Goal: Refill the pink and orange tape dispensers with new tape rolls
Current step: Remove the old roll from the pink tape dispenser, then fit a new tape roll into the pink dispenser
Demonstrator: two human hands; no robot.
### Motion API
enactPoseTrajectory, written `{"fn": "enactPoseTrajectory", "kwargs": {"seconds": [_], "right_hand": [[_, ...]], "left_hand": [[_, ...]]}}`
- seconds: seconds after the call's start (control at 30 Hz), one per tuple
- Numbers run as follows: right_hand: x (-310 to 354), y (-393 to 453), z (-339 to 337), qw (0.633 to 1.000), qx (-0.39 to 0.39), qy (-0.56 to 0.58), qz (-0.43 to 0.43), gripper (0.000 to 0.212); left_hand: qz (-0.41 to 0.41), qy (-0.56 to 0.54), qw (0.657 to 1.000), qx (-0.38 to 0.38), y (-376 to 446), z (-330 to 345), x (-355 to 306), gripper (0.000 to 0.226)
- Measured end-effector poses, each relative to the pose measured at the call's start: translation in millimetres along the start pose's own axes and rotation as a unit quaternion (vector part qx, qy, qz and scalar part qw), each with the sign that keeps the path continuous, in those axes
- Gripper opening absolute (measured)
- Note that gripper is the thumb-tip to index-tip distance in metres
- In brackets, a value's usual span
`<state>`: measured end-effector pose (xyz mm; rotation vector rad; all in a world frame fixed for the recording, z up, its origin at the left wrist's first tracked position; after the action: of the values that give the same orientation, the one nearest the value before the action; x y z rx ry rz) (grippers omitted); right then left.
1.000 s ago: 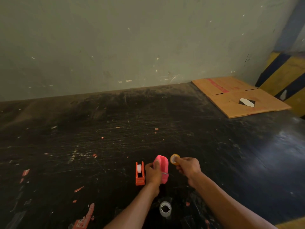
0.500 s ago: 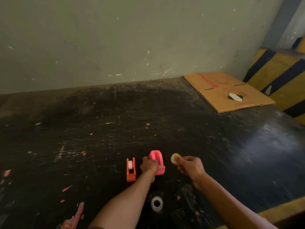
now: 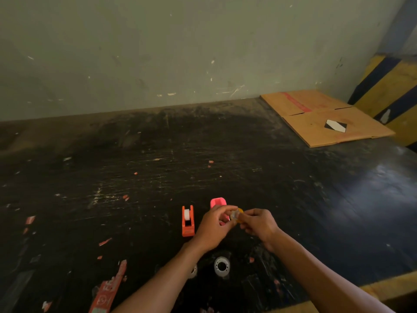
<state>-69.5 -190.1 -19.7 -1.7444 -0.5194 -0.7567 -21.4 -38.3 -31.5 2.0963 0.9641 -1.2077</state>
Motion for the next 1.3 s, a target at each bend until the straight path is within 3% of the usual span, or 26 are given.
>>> {"fn": "enactPoseTrajectory", "kwargs": {"seconds": [0.23,0.37,0.43,0.53,0.6,0.73,0.83,0.93,1.03,1.13,1.23,1.3], "right_hand": [[-1,-5,14,0.999,0.053,-0.006,-0.006,0.015],[-15,5,3,0.998,-0.009,-0.065,-0.016,0.013],[-28,9,-8,0.976,-0.064,-0.203,-0.041,0.009],[-49,9,-19,0.900,-0.114,-0.412,-0.082,0.016],[-58,7,-19,0.856,-0.114,-0.493,-0.107,0.027],[-62,4,-13,0.862,-0.119,-0.473,-0.136,0.036],[-56,-2,-8,0.862,-0.136,-0.444,-0.204,0.027],[-53,-6,6,0.833,-0.047,-0.480,-0.271,0.028],[-60,-7,26,0.769,0.068,-0.551,-0.317,0.040],[-69,-7,38,0.738,0.105,-0.588,-0.314,0.042],[-71,-6,41,0.730,0.094,-0.603,-0.308,0.032],[-70,-4,42,0.762,0.097,-0.568,-0.294,0.022]], "left_hand": [[-0.022,0.005,0.999,-0.044,-16,-15,6,0.023],[-0.047,-0.015,0.996,-0.074,-28,-20,13,0.023],[-0.060,-0.019,0.994,-0.085,-35,-23,16,0.023],[-0.073,-0.026,0.992,-0.095,-45,-26,16,0.022],[-0.082,-0.030,0.991,-0.098,-51,-26,18,0.021],[-0.105,-0.026,0.989,-0.099,-60,-24,25,0.020],[-0.120,-0.022,0.987,-0.102,-64,-25,29,0.021],[-0.132,-0.021,0.986,-0.102,-68,-26,31,0.022],[-0.141,-0.022,0.984,-0.101,-70,-28,32,0.022],[-0.149,-0.023,0.983,-0.103,-74,-30,34,0.023],[-0.157,-0.023,0.982,-0.106,-79,-32,37,0.023],[-0.163,-0.025,0.980,-0.107,-81,-32,37,0.023]]}}
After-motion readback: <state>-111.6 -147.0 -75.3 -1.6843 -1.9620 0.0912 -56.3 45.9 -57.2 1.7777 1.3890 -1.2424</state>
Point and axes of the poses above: each hand's wrist, its own y-axis towards the middle knuckle, its own z-axis out of the palm, x = y × z, the point moved 3 cm from there along y, towards the middle knuckle, and after that the axes turned 10 degrees about z, right-handed, at the moved point
